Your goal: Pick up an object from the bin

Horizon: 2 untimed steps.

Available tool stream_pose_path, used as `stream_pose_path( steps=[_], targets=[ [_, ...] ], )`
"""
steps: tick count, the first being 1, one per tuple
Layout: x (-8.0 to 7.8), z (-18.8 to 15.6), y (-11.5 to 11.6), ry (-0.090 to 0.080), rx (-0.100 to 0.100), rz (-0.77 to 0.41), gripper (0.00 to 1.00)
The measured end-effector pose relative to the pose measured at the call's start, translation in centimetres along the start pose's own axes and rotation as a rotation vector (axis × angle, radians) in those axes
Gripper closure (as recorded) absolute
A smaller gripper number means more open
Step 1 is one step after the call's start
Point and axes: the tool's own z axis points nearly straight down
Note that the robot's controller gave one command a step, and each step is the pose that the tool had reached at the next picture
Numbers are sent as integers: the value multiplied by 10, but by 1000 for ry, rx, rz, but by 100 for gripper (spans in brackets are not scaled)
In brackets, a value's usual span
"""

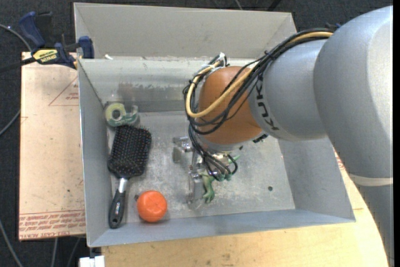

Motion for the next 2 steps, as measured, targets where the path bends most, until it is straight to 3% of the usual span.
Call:
stream_pose_path(
  steps=[1, 2],
  targets=[
    [-11, 4, -63, 0, 1, -102, 0],
    [1, 4, -92, -2, 3, -114, 0]
  ],
)
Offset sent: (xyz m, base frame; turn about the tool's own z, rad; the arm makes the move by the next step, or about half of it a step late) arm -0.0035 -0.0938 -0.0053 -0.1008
